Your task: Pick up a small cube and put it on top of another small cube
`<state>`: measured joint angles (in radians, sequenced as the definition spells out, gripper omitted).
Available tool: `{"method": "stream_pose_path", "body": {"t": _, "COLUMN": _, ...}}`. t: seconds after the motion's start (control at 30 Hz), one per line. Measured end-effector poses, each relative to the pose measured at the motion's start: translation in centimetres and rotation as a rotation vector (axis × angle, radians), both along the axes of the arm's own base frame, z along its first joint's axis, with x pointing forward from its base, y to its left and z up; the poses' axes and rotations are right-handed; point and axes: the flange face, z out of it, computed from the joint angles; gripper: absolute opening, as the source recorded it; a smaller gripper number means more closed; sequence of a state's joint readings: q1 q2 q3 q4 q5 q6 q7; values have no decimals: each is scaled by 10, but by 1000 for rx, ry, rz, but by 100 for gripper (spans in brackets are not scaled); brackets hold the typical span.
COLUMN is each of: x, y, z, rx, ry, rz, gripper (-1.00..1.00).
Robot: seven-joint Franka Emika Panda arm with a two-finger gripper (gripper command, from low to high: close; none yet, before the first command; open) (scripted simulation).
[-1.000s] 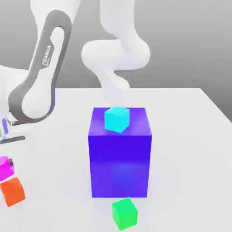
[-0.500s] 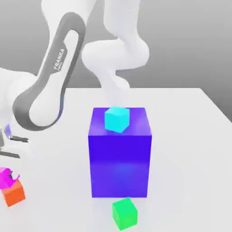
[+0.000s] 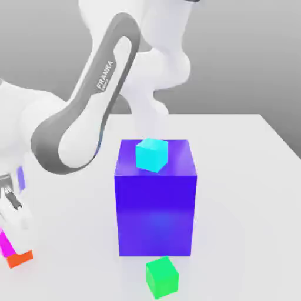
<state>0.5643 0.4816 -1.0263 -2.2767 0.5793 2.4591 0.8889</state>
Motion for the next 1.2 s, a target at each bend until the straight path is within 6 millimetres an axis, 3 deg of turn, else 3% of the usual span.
{"method": "stream_pose_path", "body": {"t": 0.27, "x": 27, "y": 29, "z": 20, "rx": -20, "ry": -45, "rz": -320, "gripper": -100}}
{"method": "stream_pose_path", "body": {"t": 0.4, "x": 31, "y": 58, "z": 14, "rx": -14, "ry": -40, "rz": -484, "gripper": -100}}
{"method": "stream_pose_path", "body": {"t": 0.8, "x": 27, "y": 151, "z": 2, "rx": -12, "ry": -31, "rz": -980, "gripper": -100}}
{"method": "stream_pose_path", "body": {"t": 1.2, "x": 11, "y": 240, "z": 11, "rx": 17, "ry": -66, "rz": -1469, "gripper": -100}}
